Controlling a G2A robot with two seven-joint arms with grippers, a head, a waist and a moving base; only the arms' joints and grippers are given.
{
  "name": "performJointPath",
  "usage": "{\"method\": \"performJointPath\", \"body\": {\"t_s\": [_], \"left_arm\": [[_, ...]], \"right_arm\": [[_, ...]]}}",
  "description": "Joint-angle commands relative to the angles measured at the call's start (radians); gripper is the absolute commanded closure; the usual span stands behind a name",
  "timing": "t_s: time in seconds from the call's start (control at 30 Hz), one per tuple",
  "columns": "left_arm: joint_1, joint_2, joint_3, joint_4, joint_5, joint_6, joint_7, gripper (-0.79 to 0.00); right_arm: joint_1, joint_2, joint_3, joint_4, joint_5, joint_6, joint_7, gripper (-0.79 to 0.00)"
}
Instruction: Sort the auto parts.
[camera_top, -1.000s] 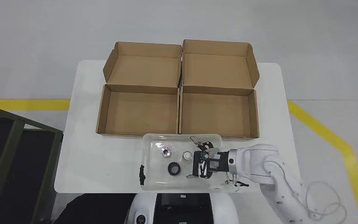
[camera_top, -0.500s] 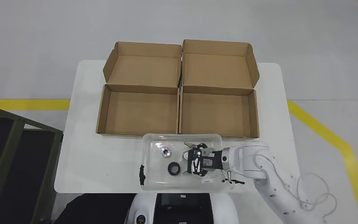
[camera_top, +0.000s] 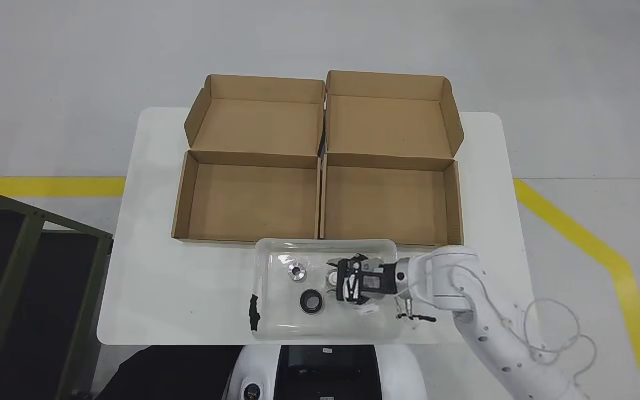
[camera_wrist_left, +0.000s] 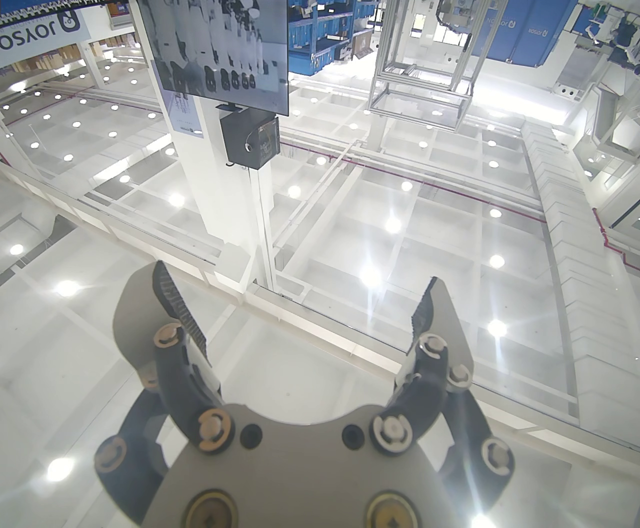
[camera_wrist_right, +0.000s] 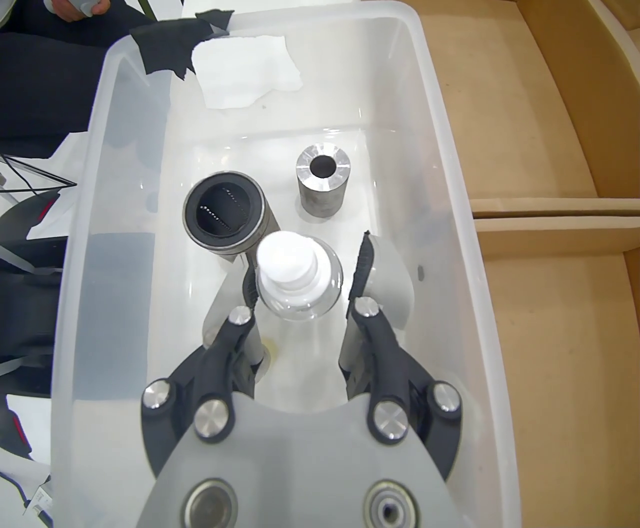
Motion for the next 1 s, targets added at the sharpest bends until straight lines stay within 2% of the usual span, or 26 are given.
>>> {"method": "performJointPath", "body": {"t_s": [0.0, 0.1, 0.17, 0.23, 0.37, 0.6, 0.97], "left_arm": [[0.000, 0.000, 0.000, 0.000, 0.000, 0.000, 0.000, -0.785], [0.000, 0.000, 0.000, 0.000, 0.000, 0.000, 0.000, -0.785], [0.000, 0.000, 0.000, 0.000, 0.000, 0.000, 0.000, -0.785], [0.000, 0.000, 0.000, 0.000, 0.000, 0.000, 0.000, -0.785], [0.000, 0.000, 0.000, 0.000, 0.000, 0.000, 0.000, -0.785], [0.000, 0.000, 0.000, 0.000, 0.000, 0.000, 0.000, -0.785], [0.000, 0.000, 0.000, 0.000, 0.000, 0.000, 0.000, -0.785]], "right_arm": [[0.001, 0.002, 0.001, 0.001, -0.002, -0.004, -0.005, -0.289], [0.001, 0.005, 0.002, -0.003, -0.008, -0.018, -0.017, -0.191], [0.000, 0.007, 0.004, -0.005, -0.008, -0.026, -0.030, -0.157], [-0.001, 0.009, 0.008, -0.004, -0.008, -0.027, -0.042, -0.068], [-0.007, 0.016, 0.027, -0.017, 0.001, -0.038, -0.069, 0.000], [-0.060, 0.036, 0.104, -0.121, -0.006, -0.053, -0.113, 0.000], [-0.120, 0.055, 0.218, -0.239, 0.070, -0.045, -0.267, 0.000]]}}
